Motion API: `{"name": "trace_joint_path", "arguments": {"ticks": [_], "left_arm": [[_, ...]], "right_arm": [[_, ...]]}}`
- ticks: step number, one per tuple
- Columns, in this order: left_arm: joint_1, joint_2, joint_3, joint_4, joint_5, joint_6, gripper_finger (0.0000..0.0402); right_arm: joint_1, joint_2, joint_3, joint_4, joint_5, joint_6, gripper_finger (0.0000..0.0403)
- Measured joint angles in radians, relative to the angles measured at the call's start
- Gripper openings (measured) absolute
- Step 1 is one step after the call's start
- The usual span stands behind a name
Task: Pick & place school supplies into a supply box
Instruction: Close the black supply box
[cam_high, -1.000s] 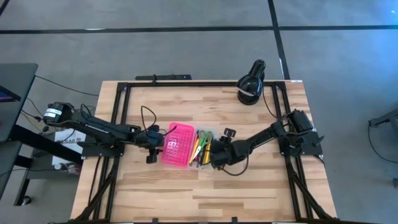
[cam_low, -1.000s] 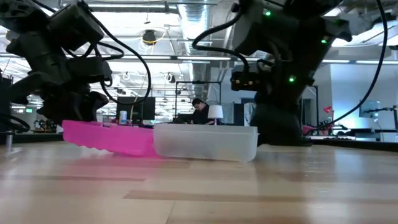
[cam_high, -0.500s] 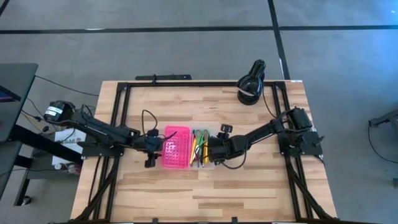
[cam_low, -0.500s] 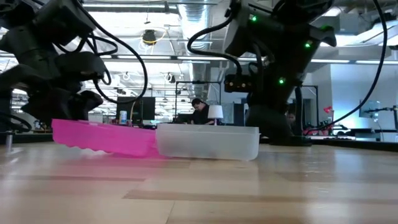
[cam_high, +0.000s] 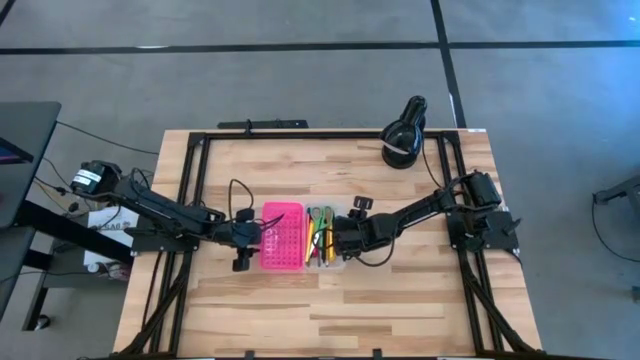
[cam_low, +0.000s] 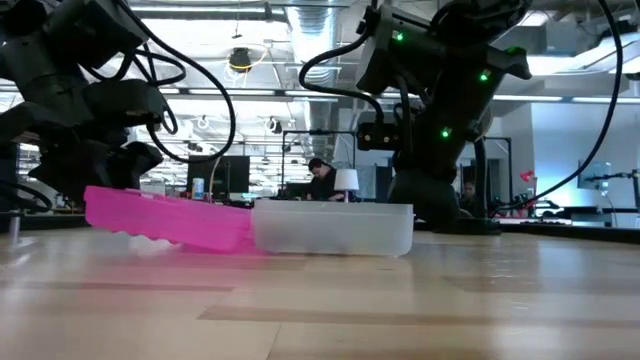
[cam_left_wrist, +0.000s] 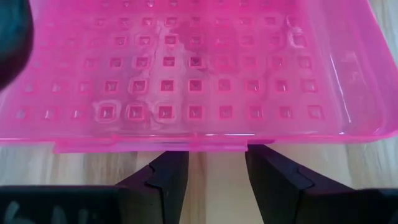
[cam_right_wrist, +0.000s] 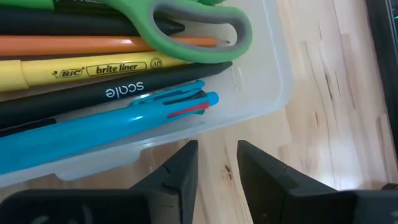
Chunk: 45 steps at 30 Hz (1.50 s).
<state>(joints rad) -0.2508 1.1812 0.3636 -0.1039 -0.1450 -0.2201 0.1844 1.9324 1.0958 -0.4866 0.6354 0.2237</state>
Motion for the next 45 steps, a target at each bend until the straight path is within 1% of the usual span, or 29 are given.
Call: {"name": "trace_joint_path", "arguments": {"ticks": [8, 14, 17, 21, 23, 29, 34, 40, 45], "left_arm": [[0.000, -0.006, 0.054, -0.080, -0.005, 0.022, 0.0155], [0.000, -0.038, 0.091, -0.112, -0.011, 0.063, 0.0155], [0.002, -0.057, 0.120, -0.065, -0.032, 0.081, 0.0155], [-0.003, -0.067, 0.133, -0.100, -0.028, 0.116, 0.0155], [-0.003, -0.069, 0.149, -0.077, -0.028, 0.133, 0.0155], [-0.003, -0.069, 0.170, -0.088, -0.029, 0.164, 0.0155], [-0.003, -0.069, 0.170, -0.070, -0.050, 0.193, 0.0155], [-0.003, -0.069, 0.170, -0.022, -0.101, 0.244, 0.0155], [-0.003, -0.068, 0.169, 0.050, -0.106, 0.296, 0.0155]], "right_arm": [[-0.002, 0.000, 0.001, 0.002, -0.008, -0.015, 0.0107], [-0.002, 0.001, 0.001, 0.001, -0.013, -0.016, 0.0107], [-0.004, 0.009, 0.005, 0.037, -0.011, 0.000, 0.0107], [-0.008, 0.008, 0.002, 0.037, -0.013, -0.015, 0.0107], [-0.013, 0.007, 0.002, 0.039, -0.023, -0.016, 0.0107], [-0.017, 0.006, 0.002, 0.049, -0.030, -0.042, 0.0107], [-0.017, 0.005, 0.001, 0.080, -0.032, -0.073, 0.0107], [-0.017, 0.005, 0.001, 0.082, -0.032, -0.075, 0.0107], [-0.016, 0.004, 0.001, 0.080, -0.032, -0.075, 0.0107]]}}
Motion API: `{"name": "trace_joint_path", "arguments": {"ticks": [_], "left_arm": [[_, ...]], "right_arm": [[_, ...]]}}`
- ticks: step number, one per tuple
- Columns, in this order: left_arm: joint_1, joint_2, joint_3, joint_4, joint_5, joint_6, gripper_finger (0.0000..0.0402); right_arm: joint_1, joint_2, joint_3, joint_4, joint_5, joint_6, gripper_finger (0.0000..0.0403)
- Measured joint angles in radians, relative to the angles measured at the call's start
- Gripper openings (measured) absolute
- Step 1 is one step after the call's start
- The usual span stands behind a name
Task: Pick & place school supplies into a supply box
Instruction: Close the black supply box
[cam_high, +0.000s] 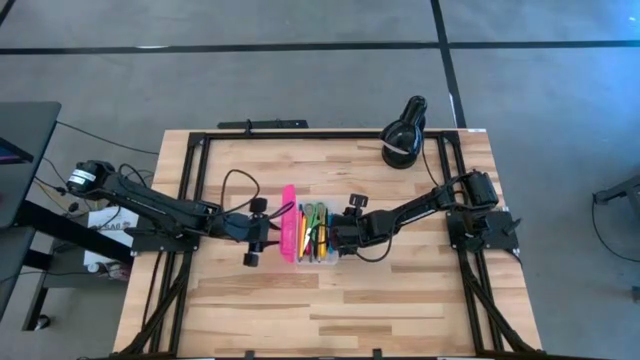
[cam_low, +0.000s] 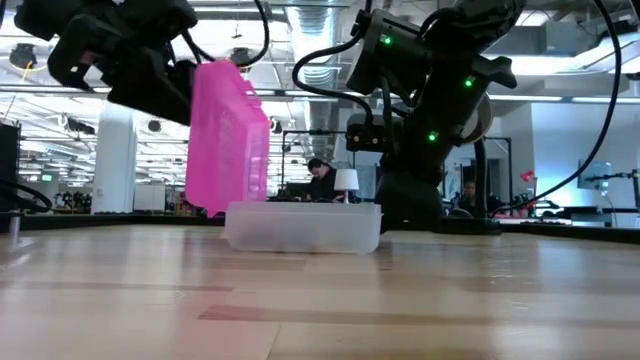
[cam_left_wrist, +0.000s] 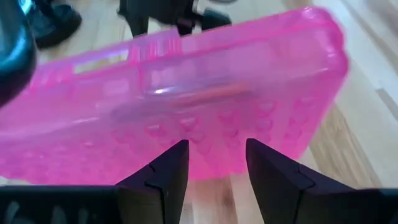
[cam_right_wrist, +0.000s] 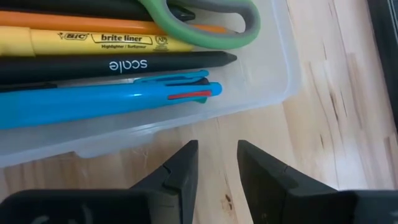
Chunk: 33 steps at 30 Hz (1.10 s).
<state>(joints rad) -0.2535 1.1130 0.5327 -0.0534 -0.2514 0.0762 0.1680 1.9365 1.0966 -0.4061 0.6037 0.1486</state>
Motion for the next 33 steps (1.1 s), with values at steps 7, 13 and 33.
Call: {"name": "trace_joint_path", "arguments": {"ticks": [7, 13, 33], "left_arm": [[0.000, 0.001, -0.001, 0.078, 0.000, 0.054, 0.0155], [0.015, 0.001, -0.001, 0.131, 0.026, 0.073, 0.0155], [0.134, 0.177, -0.004, 0.309, 0.130, -0.011, 0.0155]], "right_arm": [[0.002, -0.001, 0.000, 0.004, 0.004, 0.000, 0.0107], [0.002, -0.001, 0.000, 0.010, 0.005, 0.000, 0.0107], [0.016, -0.002, 0.000, 0.017, 0.004, -0.018, 0.0107]]}}
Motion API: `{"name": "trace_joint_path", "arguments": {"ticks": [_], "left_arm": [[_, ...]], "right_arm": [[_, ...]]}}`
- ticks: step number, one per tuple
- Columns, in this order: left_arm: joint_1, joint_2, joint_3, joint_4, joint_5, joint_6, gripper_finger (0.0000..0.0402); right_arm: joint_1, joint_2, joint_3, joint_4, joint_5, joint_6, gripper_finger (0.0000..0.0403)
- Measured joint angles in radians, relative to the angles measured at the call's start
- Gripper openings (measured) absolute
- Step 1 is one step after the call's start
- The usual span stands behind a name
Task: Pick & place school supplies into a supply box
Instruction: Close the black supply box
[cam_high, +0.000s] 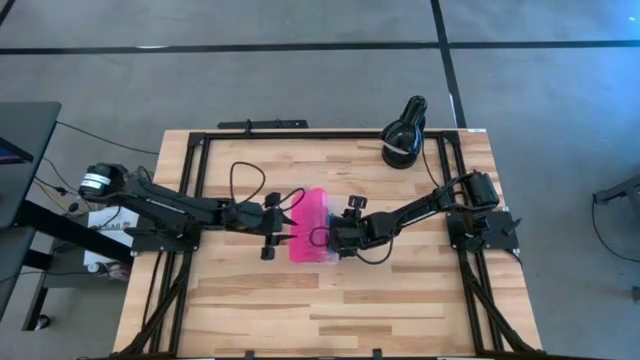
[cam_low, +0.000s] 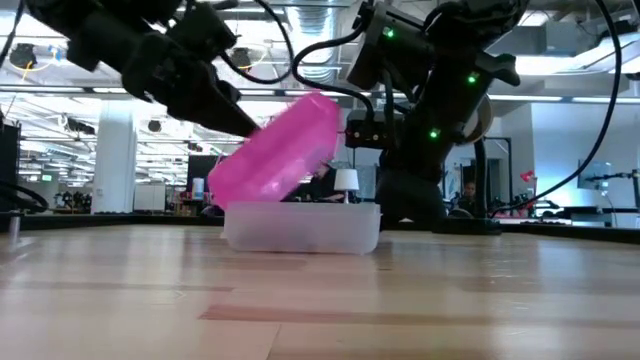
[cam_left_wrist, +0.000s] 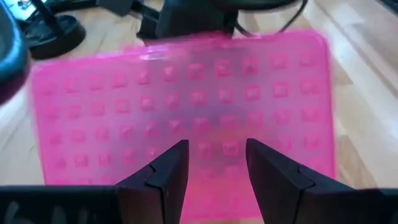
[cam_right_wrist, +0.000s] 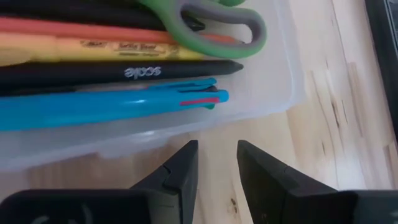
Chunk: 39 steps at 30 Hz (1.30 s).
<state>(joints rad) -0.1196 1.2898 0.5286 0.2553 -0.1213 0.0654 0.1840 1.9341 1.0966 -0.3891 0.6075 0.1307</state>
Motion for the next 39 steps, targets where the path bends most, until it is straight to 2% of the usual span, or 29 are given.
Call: {"name": "trace_joint_path", "arguments": {"ticks": [5, 14, 16, 20, 22, 25, 27, 32, 39], "left_arm": [[0.029, 0.051, 0.010, 0.023, 0.038, 0.003, 0.0155], [0.033, 0.050, 0.028, -0.021, 0.028, 0.005, 0.0155], [0.033, 0.050, 0.029, -0.039, 0.012, -0.016, 0.0155], [0.033, 0.067, 0.029, -0.059, -0.001, -0.066, 0.0155], [0.033, 0.091, 0.029, -0.066, 0.000, -0.085, 0.0155], [0.033, 0.142, 0.029, -0.063, 0.004, -0.110, 0.0155], [0.031, 0.174, 0.032, -0.040, 0.005, -0.122, 0.0155], [0.016, 0.233, 0.028, -0.012, 0.033, -0.128, 0.0155], [0.013, 0.218, 0.029, -0.017, 0.024, -0.093, 0.0155]], "right_arm": [[0.020, -0.018, 0.000, -0.026, 0.001, 0.011, 0.0107], [0.074, -0.144, -0.001, -0.228, 0.082, 0.156, 0.0107], [0.090, -0.175, -0.001, -0.212, 0.100, 0.149, 0.0107], [0.109, -0.216, -0.001, -0.064, 0.094, 0.042, 0.0107], [0.105, -0.224, -0.016, 0.060, 0.026, -0.051, 0.0107], [0.075, -0.224, -0.046, 0.245, -0.181, -0.164, 0.0107], [0.051, -0.216, -0.055, 0.308, -0.264, -0.183, 0.0107], [0.007, -0.212, -0.100, 0.314, -0.277, -0.150, 0.0107], [0.000, -0.212, -0.147, 0.319, -0.272, -0.117, 0.0107]]}}
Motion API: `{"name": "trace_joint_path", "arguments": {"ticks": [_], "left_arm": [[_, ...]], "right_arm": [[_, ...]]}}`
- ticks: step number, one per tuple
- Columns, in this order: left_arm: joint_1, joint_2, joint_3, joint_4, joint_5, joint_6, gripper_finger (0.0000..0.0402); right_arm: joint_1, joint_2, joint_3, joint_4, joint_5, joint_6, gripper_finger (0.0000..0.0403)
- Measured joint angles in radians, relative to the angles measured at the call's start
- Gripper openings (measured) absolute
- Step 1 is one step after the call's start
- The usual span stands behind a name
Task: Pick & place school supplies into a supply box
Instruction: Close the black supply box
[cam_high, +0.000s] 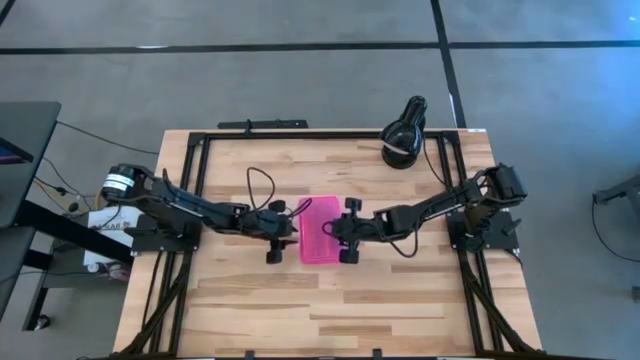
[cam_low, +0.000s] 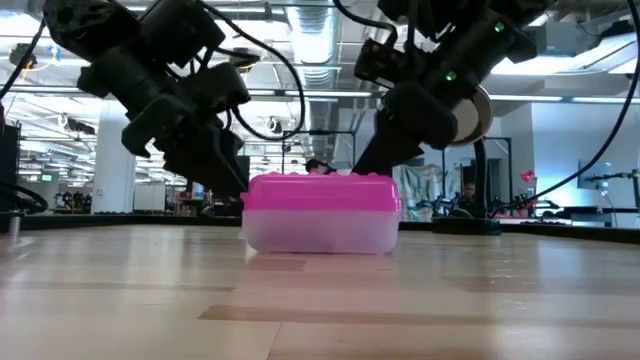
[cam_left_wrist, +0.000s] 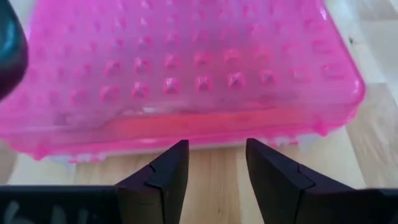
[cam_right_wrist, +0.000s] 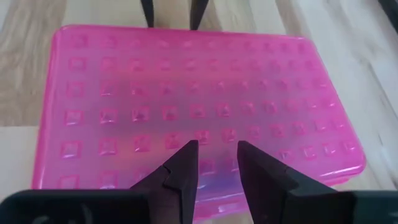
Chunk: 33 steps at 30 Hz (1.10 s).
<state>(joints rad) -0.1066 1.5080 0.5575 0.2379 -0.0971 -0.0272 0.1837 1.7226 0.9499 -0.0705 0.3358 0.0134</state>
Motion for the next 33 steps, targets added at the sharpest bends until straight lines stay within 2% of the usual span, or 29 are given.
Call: {"name": "trace_joint_path", "arguments": {"ticks": [8, 16, 33], "left_arm": [[0.024, -0.069, 0.000, -0.028, -0.093, 0.018, 0.0155], [0.071, -0.067, 0.000, -0.032, -0.096, 0.017, 0.0155], [0.074, -0.067, 0.000, -0.030, -0.094, 0.018, 0.0155]], "right_arm": [[-0.002, -0.003, -0.039, 0.032, 0.004, 0.041, 0.0107], [-0.001, -0.001, -0.043, 0.071, -0.043, 0.047, 0.0107], [-0.003, -0.001, -0.043, 0.068, -0.081, 0.118, 0.0107]]}}
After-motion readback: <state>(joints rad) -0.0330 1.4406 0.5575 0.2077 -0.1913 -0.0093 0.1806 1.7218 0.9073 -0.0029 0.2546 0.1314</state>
